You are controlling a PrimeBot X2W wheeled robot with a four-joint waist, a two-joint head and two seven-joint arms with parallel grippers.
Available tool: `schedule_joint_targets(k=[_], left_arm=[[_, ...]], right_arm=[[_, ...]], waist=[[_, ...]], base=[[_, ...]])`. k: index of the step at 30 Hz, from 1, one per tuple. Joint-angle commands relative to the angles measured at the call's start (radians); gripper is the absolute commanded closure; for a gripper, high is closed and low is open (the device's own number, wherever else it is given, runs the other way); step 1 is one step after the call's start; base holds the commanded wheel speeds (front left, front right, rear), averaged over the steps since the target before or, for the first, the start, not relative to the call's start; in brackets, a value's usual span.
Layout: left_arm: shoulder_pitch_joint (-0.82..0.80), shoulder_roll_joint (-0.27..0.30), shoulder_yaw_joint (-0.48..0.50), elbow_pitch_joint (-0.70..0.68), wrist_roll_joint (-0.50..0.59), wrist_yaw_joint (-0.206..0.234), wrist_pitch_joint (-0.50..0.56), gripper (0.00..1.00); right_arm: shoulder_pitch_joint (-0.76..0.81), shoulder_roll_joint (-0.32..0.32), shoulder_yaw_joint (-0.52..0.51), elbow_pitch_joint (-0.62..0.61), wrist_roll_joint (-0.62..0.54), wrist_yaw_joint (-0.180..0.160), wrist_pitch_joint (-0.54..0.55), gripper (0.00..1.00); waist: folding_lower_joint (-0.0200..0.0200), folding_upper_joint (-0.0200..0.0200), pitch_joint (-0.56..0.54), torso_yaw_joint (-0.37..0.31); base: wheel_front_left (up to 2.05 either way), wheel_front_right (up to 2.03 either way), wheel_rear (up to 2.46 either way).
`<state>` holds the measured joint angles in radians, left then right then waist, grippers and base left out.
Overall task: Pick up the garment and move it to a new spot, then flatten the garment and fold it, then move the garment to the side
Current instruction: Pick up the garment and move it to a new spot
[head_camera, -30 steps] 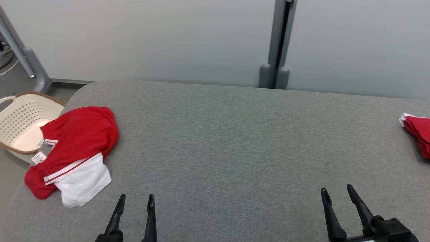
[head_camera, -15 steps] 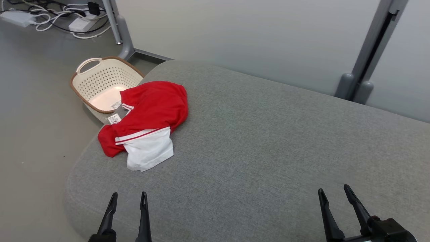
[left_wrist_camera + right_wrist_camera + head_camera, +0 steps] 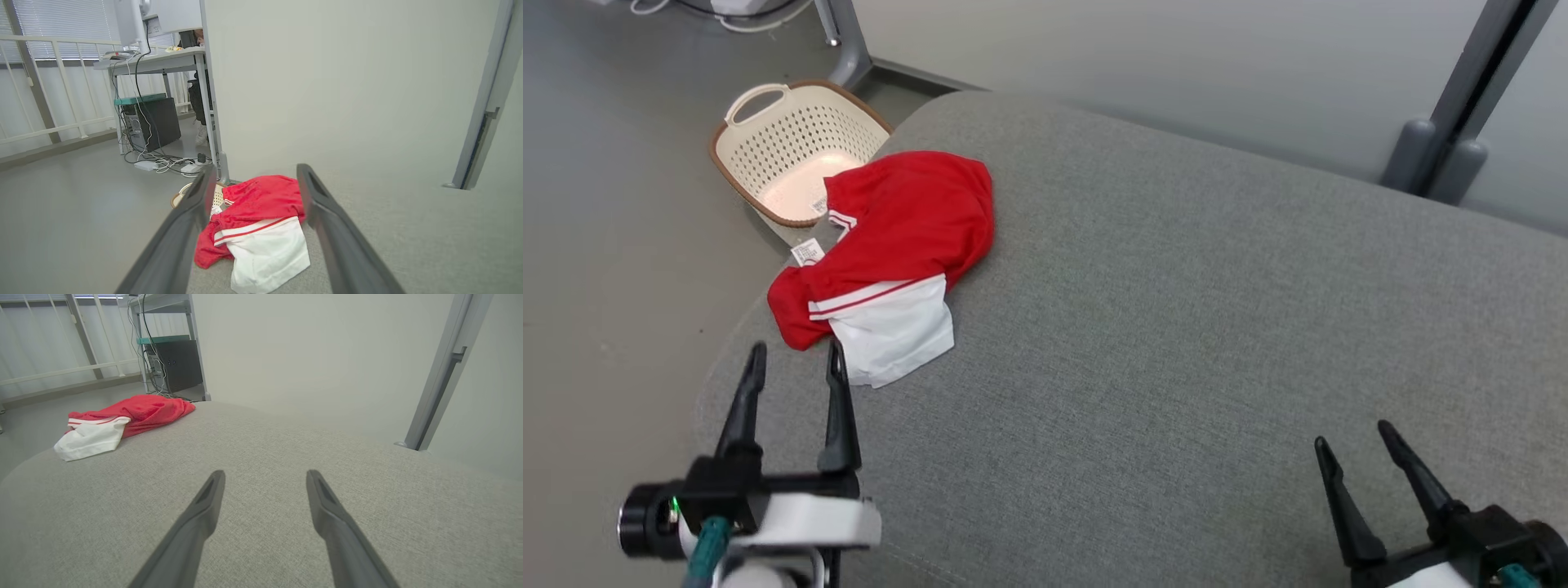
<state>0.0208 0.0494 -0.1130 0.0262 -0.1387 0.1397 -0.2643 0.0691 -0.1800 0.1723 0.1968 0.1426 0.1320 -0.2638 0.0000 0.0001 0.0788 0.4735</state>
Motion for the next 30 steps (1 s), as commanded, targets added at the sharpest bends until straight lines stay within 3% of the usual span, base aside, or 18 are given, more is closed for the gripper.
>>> schedule_joint_targets(k=[1, 4, 8, 15, 19, 25, 26, 27, 28, 30], left_arm=[[-0.056, 0.002, 0.013, 0.016, 0.014, -0.011, 0.000, 0.00], [-0.207, 0.006, 0.048, 0.127, 0.020, -0.034, 0.000, 0.00], [-0.434, 0.031, 0.102, 0.385, -0.014, -0.051, 0.011, 0.00], [-0.791, 0.078, 0.176, 0.804, -0.121, -0.074, 0.239, 0.00], [-0.891, 0.097, 0.203, 0.969, -0.169, -0.089, 0.345, 0.00], [-0.936, 0.081, 0.208, 1.095, -0.197, -0.116, 0.351, 0.00], [-0.933, 0.076, 0.202, 1.118, -0.198, -0.126, 0.364, 0.17], [-0.929, 0.067, 0.194, 1.140, -0.198, -0.140, 0.377, 0.81], [-0.929, 0.062, 0.188, 1.157, -0.199, -0.154, 0.383, 1.00], [-0.927, 0.067, 0.181, 1.171, -0.195, -0.171, 0.352, 1.00]], right_arm=[[-0.020, -0.025, 0.000, -0.009, -0.002, -0.003, -0.001, 0.00], [-0.042, -0.083, 0.003, -0.025, 0.000, -0.003, -0.001, 0.00], [-0.073, -0.161, 0.001, -0.049, 0.006, -0.003, -0.001, 0.00], [-0.130, -0.270, -0.030, -0.109, 0.015, -0.002, -0.001, 0.00], [-0.152, -0.291, -0.044, -0.115, 0.027, -0.003, 0.000, 0.00], [-0.157, -0.283, -0.065, -0.100, 0.043, -0.004, 0.008, 0.00], [-0.155, -0.280, -0.065, -0.095, 0.044, -0.004, 0.008, 0.00], [-0.154, -0.273, -0.066, -0.088, 0.053, -0.004, 0.008, 0.00], [-0.154, -0.267, -0.069, -0.083, 0.058, -0.004, 0.009, 0.00], [-0.159, -0.256, -0.068, -0.078, 0.063, -0.004, 0.009, 0.00]], waist=[[0.0000, -0.0001, 0.071, -0.025], [0.0000, -0.0001, 0.149, -0.041], [0.0000, -0.0001, 0.247, -0.065], [0.0000, -0.0001, 0.401, -0.109], [0.0000, -0.0001, 0.460, -0.134], [0.0000, -0.0001, 0.495, -0.149], [0.0000, -0.0001, 0.497, -0.150], [0.0000, -0.0001, 0.497, -0.151], [0.0000, -0.0001, 0.496, -0.152], [0.0000, -0.0001, 0.489, -0.155]], base=[[0.00, 0.00, 0.00], [0.00, 0.00, 0.00], [0.00, 0.00, 0.00], [0.00, 0.00, 0.00], [0.00, 0.00, 0.00], [0.00, 0.00, 0.00], [0.00, 0.00, 0.00], [0.00, 0.00, 0.00], [0.00, 0.00, 0.00], [0.00, 0.00, 0.00]])
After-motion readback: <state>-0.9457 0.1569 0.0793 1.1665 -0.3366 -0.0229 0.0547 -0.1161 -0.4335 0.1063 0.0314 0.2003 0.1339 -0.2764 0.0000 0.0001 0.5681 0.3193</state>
